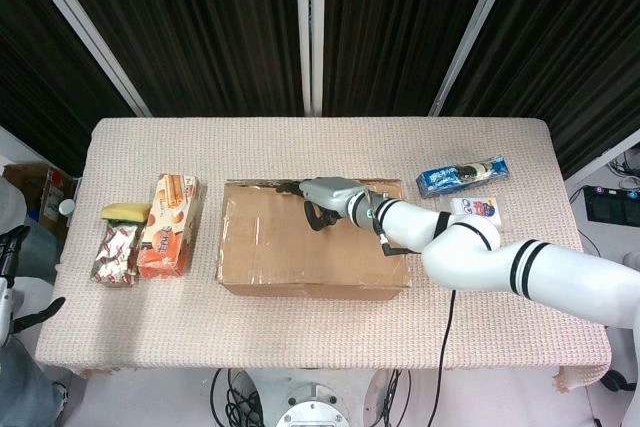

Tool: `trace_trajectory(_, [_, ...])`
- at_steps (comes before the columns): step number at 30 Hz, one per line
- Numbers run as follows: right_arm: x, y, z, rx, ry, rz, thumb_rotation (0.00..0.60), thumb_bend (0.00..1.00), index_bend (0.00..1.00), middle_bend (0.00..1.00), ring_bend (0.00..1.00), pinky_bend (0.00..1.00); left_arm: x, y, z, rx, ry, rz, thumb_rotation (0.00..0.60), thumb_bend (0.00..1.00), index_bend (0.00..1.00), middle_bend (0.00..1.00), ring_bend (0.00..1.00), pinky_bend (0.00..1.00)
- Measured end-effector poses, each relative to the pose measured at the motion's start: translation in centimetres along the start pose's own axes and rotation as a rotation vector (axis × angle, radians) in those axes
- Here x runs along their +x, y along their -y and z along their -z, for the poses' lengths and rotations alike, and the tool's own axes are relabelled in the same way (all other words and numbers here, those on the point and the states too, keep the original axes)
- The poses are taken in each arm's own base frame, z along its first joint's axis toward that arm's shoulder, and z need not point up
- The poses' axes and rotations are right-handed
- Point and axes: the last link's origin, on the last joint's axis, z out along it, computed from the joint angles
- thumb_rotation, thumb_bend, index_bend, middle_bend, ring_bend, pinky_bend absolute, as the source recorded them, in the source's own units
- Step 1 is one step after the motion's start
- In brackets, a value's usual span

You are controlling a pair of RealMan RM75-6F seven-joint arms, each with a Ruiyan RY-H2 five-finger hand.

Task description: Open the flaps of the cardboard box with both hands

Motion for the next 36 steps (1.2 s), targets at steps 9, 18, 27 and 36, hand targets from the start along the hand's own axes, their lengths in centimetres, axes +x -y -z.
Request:
trace_trajectory(9, [-0.1,-0.1,0.1,0.000,0.034,-0.065,0.600,0.93,0.00,0.06,0.00,0.07,0.1,0.3,0.1,0.008,0.001,0.003,0.600,0.00,0.06,0.09,0.09,0.19])
trace_trajectory(18, [0.3,0.2,0.9,0.032,0.043,-0.171,0.600,0.94,0.00,0.06,0.02,0.11,0.0,0.3,0.0,0.008,0.003,0.006,0.600,0.00,0.06,0.09,0.09,0.19])
trace_trajectory(27, [1.4,0.1,3.3,0.097,0.060,-0.311,0.600,0.94,0.00,0.09,0.05,0.15,-0.2,-0.2,-0.6,-0.010,0.013,0.003,0.600,0.00,0.06,0.09,0.09,0.19])
trace_trajectory(36, [2.5,-0.1,7.3,0.245,0.130,-0.465,0.600,0.94,0.00,0.10,0.08,0.19,0.0,-0.9,-1.2,-0.022,0.016,-0.006,0.600,0.00,0.06,0.09,0.09,0.19])
